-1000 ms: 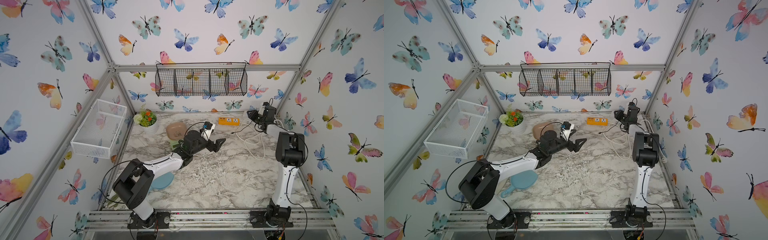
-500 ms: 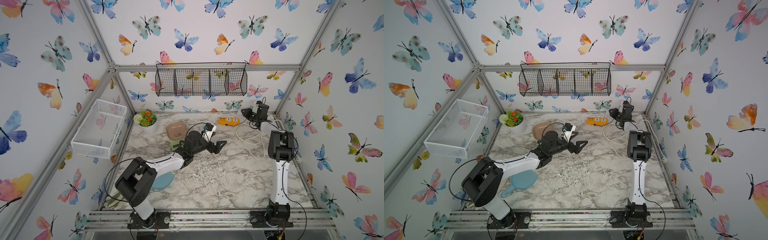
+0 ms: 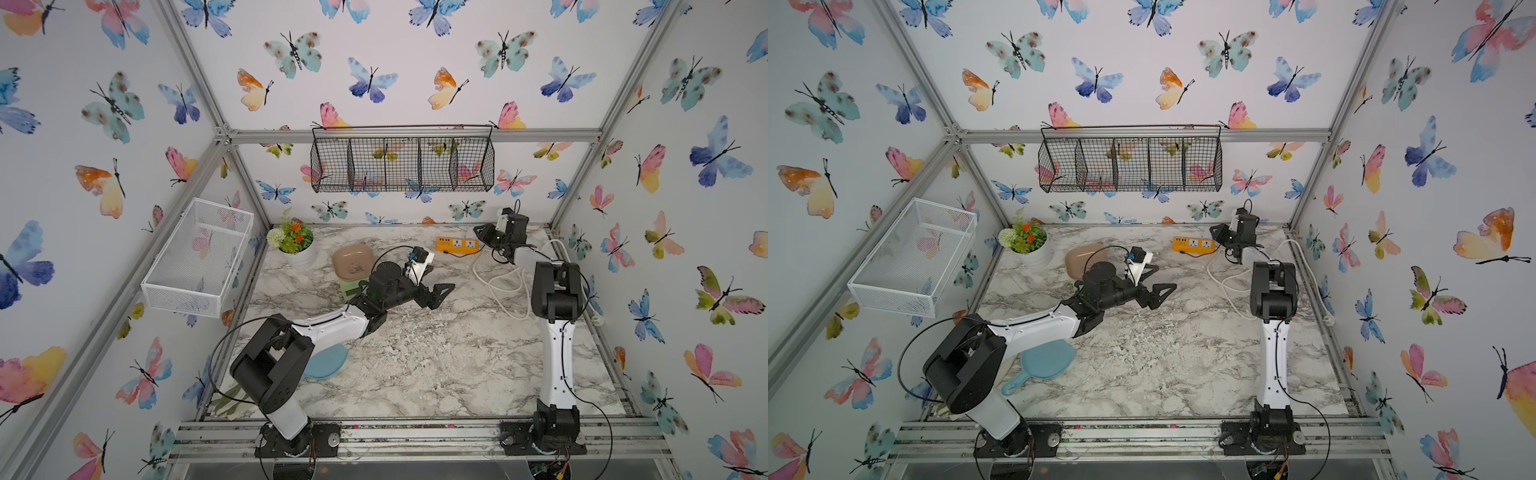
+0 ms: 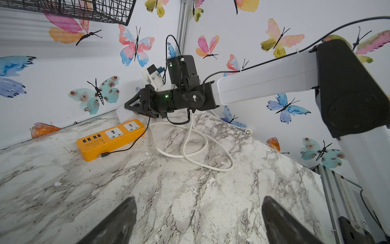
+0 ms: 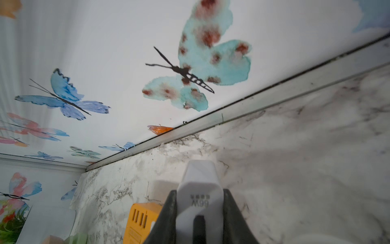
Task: Charge the electronic scale
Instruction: Move the socket to the center of the board.
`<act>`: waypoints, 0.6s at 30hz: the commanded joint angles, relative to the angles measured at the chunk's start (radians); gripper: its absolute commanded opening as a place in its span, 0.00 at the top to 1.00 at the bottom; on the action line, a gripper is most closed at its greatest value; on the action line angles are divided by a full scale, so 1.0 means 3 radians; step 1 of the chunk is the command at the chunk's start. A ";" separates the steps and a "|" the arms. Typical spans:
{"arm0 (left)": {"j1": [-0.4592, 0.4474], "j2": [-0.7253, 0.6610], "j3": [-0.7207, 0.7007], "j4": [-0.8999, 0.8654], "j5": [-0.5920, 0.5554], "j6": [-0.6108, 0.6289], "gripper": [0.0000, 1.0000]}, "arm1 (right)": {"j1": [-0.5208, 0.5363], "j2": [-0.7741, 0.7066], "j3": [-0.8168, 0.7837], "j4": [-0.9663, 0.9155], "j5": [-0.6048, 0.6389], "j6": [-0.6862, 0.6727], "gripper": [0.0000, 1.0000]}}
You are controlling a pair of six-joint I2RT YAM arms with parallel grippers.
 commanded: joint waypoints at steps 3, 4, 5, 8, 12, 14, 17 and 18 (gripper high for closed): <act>-0.0002 0.0032 -0.0013 0.0098 0.0081 0.0001 0.08 | 0.0057 -0.0330 -0.0452 0.0020 -0.0180 -0.0128 0.98; -0.0001 0.0027 -0.0017 0.0092 0.0080 0.0011 0.08 | 0.0069 -0.0394 -0.0555 0.0041 -0.0199 -0.0151 0.98; -0.0002 0.0034 -0.0023 0.0089 0.0076 0.0024 0.08 | 0.0086 -0.0468 -0.0672 0.0073 -0.0204 -0.0176 0.98; 0.0003 0.0052 -0.0027 0.0045 0.0027 0.0077 0.08 | 0.0133 -0.0685 -0.1000 0.0157 -0.0270 -0.0237 0.98; 0.0036 0.0075 -0.0069 0.0016 -0.0032 0.0116 0.07 | 0.0202 -0.0975 -0.1426 0.0216 -0.0361 -0.0319 0.98; 0.0068 0.0096 -0.0093 0.0017 -0.0048 0.0134 0.07 | 0.0252 -0.1119 -0.1654 0.0261 -0.0373 -0.0357 0.98; 0.0140 0.0150 -0.0123 -0.0042 -0.0093 0.0144 0.07 | 0.0333 -0.1333 -0.1960 0.0331 -0.0399 -0.0377 0.98; 0.0159 0.0162 -0.0136 -0.0063 -0.0103 0.0140 0.07 | 0.0357 -0.1404 -0.2045 0.0355 -0.0407 -0.0388 0.98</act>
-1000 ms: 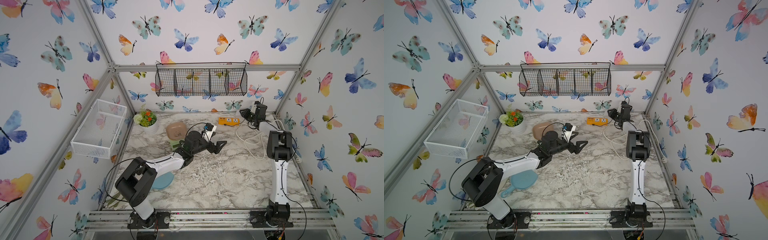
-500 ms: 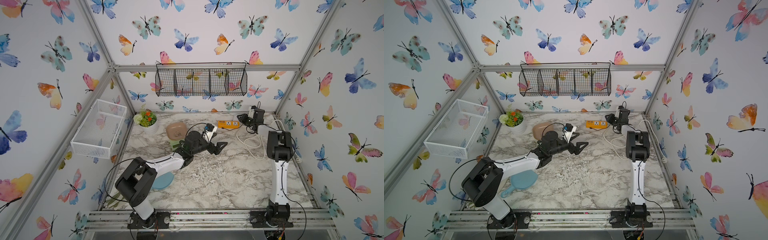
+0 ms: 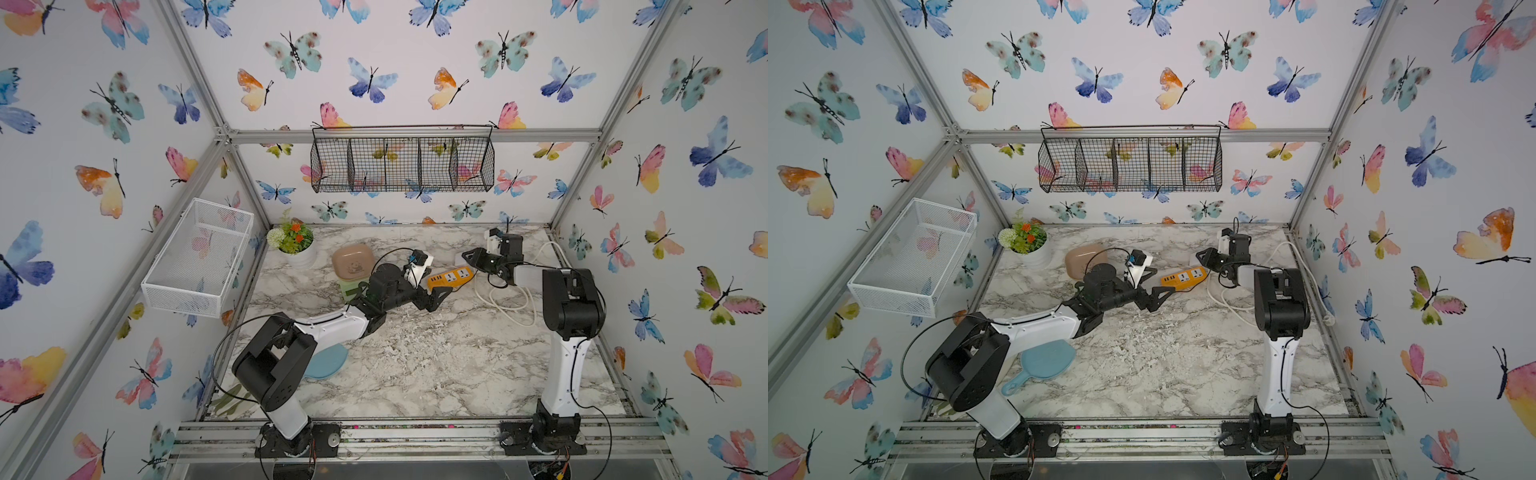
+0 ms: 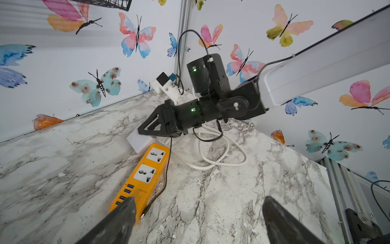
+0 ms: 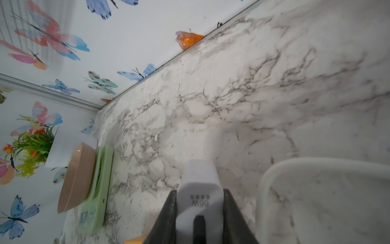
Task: Charge the electronic scale
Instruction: Move the socket to the center of the board.
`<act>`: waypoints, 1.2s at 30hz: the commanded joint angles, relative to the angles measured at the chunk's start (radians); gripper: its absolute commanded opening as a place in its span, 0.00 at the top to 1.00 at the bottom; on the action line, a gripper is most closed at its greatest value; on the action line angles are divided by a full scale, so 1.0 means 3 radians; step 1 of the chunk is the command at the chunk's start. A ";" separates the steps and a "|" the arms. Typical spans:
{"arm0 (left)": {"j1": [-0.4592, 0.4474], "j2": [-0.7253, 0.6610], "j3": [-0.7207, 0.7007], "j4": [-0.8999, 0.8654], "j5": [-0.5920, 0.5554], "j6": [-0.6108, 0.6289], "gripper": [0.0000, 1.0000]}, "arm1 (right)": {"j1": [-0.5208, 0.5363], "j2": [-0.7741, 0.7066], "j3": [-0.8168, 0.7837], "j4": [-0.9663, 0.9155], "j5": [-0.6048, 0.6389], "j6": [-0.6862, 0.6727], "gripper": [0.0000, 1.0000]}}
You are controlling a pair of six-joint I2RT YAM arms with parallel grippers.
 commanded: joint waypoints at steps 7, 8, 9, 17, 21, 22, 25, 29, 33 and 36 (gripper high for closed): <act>0.0125 0.0012 -0.0235 -0.0048 -0.0095 0.0094 0.07 | 0.0179 -0.0635 -0.0342 -0.0239 -0.0004 -0.0567 0.98; 0.0125 0.0003 -0.0249 -0.0060 -0.0099 0.0103 0.07 | 0.0184 -0.0697 -0.0340 -0.0331 0.0008 -0.0686 0.98; 0.0125 -0.0007 -0.0264 -0.0075 -0.0099 0.0115 0.07 | 0.0199 -0.0785 -0.0327 -0.0461 0.0083 -0.0855 0.98; 0.0125 -0.0073 -0.0403 -0.0053 -0.0151 0.0146 0.07 | 0.0333 -0.1456 -0.0458 -0.1171 0.0428 -0.1849 0.98; 0.0125 -0.0092 -0.0462 -0.0051 -0.0154 0.0151 0.07 | 0.0493 -0.1491 -0.0440 -0.1424 0.0731 -0.2056 0.98; 0.0125 -0.0116 -0.0498 -0.0059 -0.0151 0.0125 0.07 | 0.0524 -0.1471 -0.0411 -0.1497 0.0781 -0.2088 0.98; 0.0128 -0.0192 -0.0605 -0.0065 -0.0034 0.0036 0.08 | 0.0607 -0.1454 -0.0405 -0.1651 0.0884 -0.2167 0.98; 0.0130 -0.0336 -0.0743 -0.0064 0.0002 -0.0024 0.09 | 0.0682 -0.1420 -0.0462 -0.1736 0.1031 -0.2210 0.98; 0.0129 -0.0502 -0.0842 -0.0038 0.0026 -0.0015 0.09 | 0.0754 -0.1320 -0.0421 -0.1812 0.1137 -0.2260 0.98; 0.0130 -0.0610 -0.0887 -0.0047 0.0017 0.0024 0.09 | 0.0778 -0.1286 -0.0414 -0.1787 0.1209 -0.2272 0.98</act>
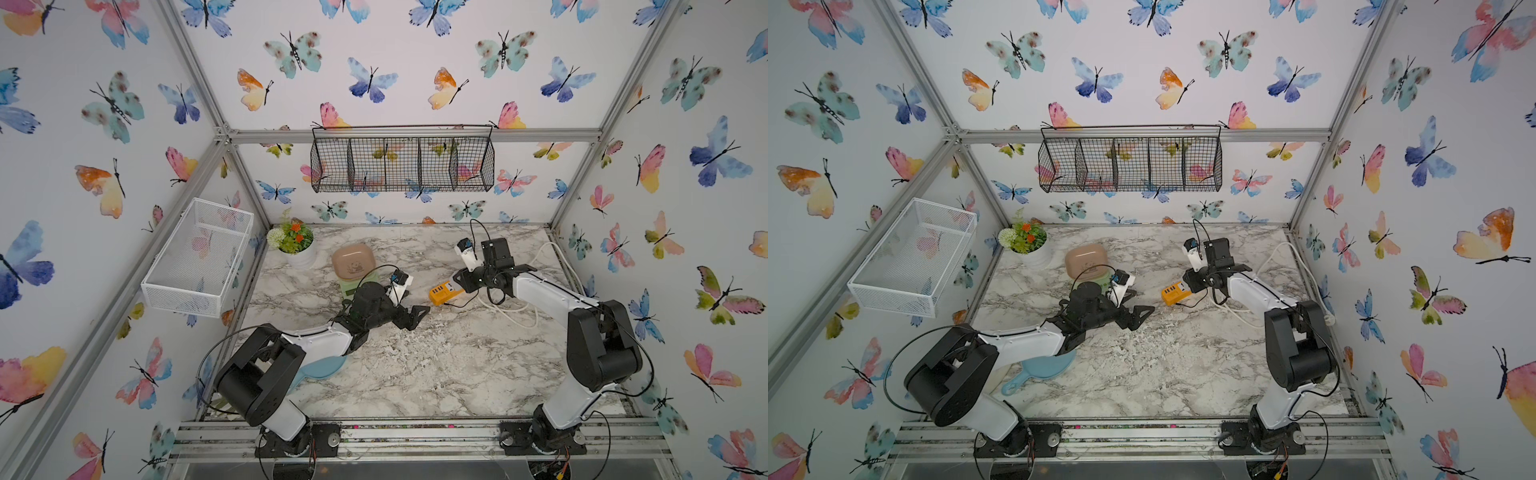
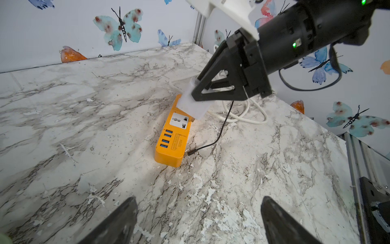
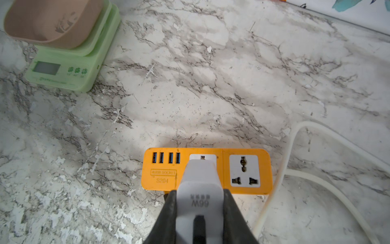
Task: Charge the electronic scale
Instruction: Move the socket to the center of the board, then insert the plug into the socket.
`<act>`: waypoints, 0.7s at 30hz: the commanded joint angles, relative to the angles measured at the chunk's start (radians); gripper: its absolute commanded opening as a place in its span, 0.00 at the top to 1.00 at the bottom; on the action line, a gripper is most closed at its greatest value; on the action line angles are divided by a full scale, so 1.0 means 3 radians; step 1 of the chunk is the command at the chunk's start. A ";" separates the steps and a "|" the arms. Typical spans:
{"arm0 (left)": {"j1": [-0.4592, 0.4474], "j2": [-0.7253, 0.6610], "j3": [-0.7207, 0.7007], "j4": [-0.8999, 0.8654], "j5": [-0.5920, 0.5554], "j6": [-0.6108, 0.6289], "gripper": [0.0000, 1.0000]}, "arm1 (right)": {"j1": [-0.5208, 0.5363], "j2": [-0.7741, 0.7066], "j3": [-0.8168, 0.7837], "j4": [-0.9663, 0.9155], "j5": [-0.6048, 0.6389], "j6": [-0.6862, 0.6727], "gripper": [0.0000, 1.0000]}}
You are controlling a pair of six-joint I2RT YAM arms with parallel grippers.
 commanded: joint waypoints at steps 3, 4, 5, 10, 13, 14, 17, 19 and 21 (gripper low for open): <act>0.0000 -0.0187 -0.0057 0.0023 0.0105 0.0028 0.09 | 0.0037 0.0087 -0.0007 0.0044 0.0146 -0.0110 0.98; 0.0000 -0.0187 -0.0060 0.0025 0.0116 0.0028 0.09 | 0.0037 0.0106 -0.0001 0.0069 0.0137 -0.0106 0.98; 0.0000 -0.0183 -0.0068 0.0030 0.0138 0.0023 0.09 | 0.0037 0.0125 0.0035 0.0048 0.0122 -0.0091 0.98; 0.0000 -0.0177 -0.0146 0.0104 0.0172 -0.0003 0.09 | 0.0051 0.0116 0.0096 0.0070 0.0039 -0.0019 0.98; 0.0000 -0.0184 -0.0177 0.0152 0.0163 -0.0004 0.09 | 0.0077 0.0100 0.0111 0.0075 0.0008 -0.0006 0.98; 0.0002 -0.0178 -0.0175 0.0158 0.0158 -0.0003 0.09 | 0.0087 0.0103 0.0126 0.0076 0.0005 0.0001 0.98; -0.0001 -0.0156 -0.0164 0.0163 0.0171 -0.0013 0.09 | 0.0124 0.0105 0.0166 0.0065 -0.0005 0.0012 0.98; 0.0000 -0.0154 -0.0165 0.0163 0.0173 -0.0013 0.09 | 0.0129 0.0098 0.0196 0.0045 -0.0018 0.0027 0.98; 0.0000 -0.0165 -0.0173 0.0168 0.0173 -0.0013 0.09 | 0.0131 0.0072 0.0214 0.0028 -0.0015 0.0043 0.98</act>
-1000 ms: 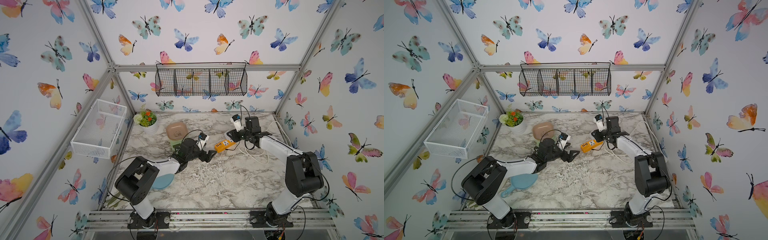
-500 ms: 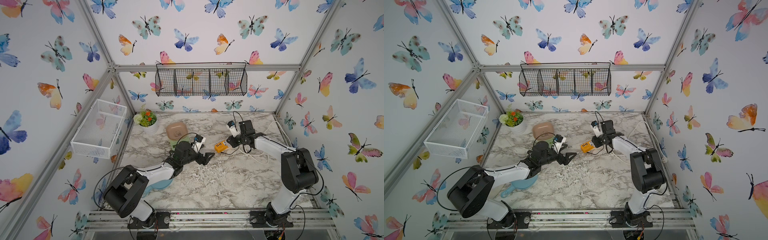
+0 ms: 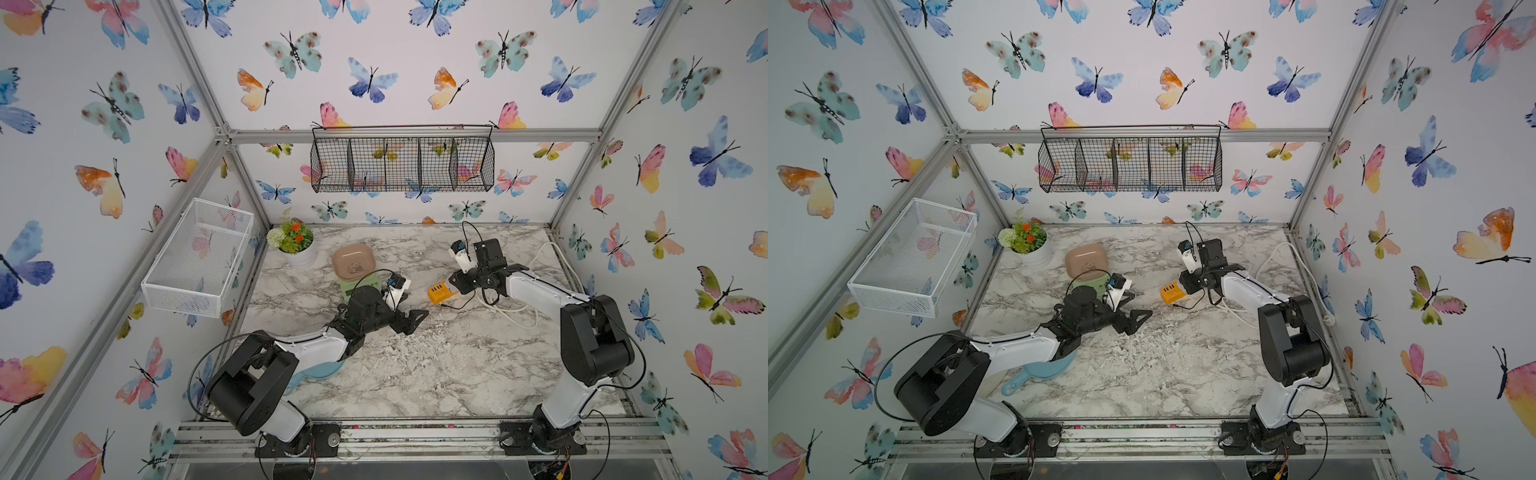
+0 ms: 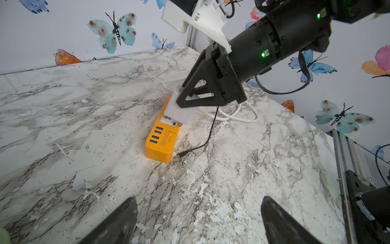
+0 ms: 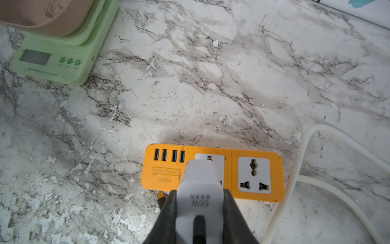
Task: Charge the electronic scale
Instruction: Insert the plug into the socket.
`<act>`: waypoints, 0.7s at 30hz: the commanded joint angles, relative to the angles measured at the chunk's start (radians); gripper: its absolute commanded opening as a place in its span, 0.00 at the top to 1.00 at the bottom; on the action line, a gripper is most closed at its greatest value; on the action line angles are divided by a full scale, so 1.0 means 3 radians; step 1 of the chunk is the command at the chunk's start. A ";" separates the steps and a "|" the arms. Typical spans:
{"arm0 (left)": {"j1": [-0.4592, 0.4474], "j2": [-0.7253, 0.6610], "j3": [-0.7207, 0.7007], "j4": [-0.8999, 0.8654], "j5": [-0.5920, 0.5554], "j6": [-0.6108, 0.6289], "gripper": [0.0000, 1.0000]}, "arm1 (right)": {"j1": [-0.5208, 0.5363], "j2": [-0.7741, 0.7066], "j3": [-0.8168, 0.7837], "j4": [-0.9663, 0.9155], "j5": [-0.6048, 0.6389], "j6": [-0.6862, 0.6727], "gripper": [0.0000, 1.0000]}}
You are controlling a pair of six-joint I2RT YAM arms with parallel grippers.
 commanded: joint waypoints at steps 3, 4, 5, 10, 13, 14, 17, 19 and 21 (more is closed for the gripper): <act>0.0000 -0.0043 -0.0017 0.0099 0.0082 -0.0007 0.09 | 0.0025 -0.0058 0.0100 0.0064 0.0028 0.0060 0.98; -0.0001 -0.0039 -0.0020 0.0103 0.0087 -0.0012 0.09 | 0.0024 -0.0050 0.0102 0.0074 0.0054 0.0063 0.98; 0.0000 -0.0038 -0.0012 0.0105 0.0090 -0.0013 0.09 | 0.0023 -0.0036 0.0107 0.0083 0.0103 0.0082 0.98; -0.0001 -0.0044 -0.0020 0.0105 0.0103 -0.0017 0.09 | 0.0024 0.0009 0.0076 0.0172 0.0202 0.0126 0.98; 0.0000 -0.0064 -0.0029 0.0105 0.0090 -0.0008 0.09 | 0.0024 0.0033 0.0026 0.0281 0.0233 0.0141 0.98; -0.0002 -0.0066 -0.0027 0.0105 0.0087 -0.0003 0.09 | 0.0023 0.0055 0.0033 0.0275 0.0225 0.0145 0.98; 0.0000 -0.0088 -0.0040 0.0100 0.0067 0.0007 0.09 | 0.0024 0.0130 0.0051 0.0245 0.0199 0.0156 0.98; 0.0000 -0.0096 -0.0035 0.0083 0.0053 0.0019 0.09 | 0.0024 0.0165 0.0066 0.0201 0.0180 0.0175 0.98; 0.0000 -0.0107 -0.0028 0.0073 0.0047 0.0025 0.09 | 0.0024 0.0176 0.0064 0.0151 0.0162 0.0177 0.98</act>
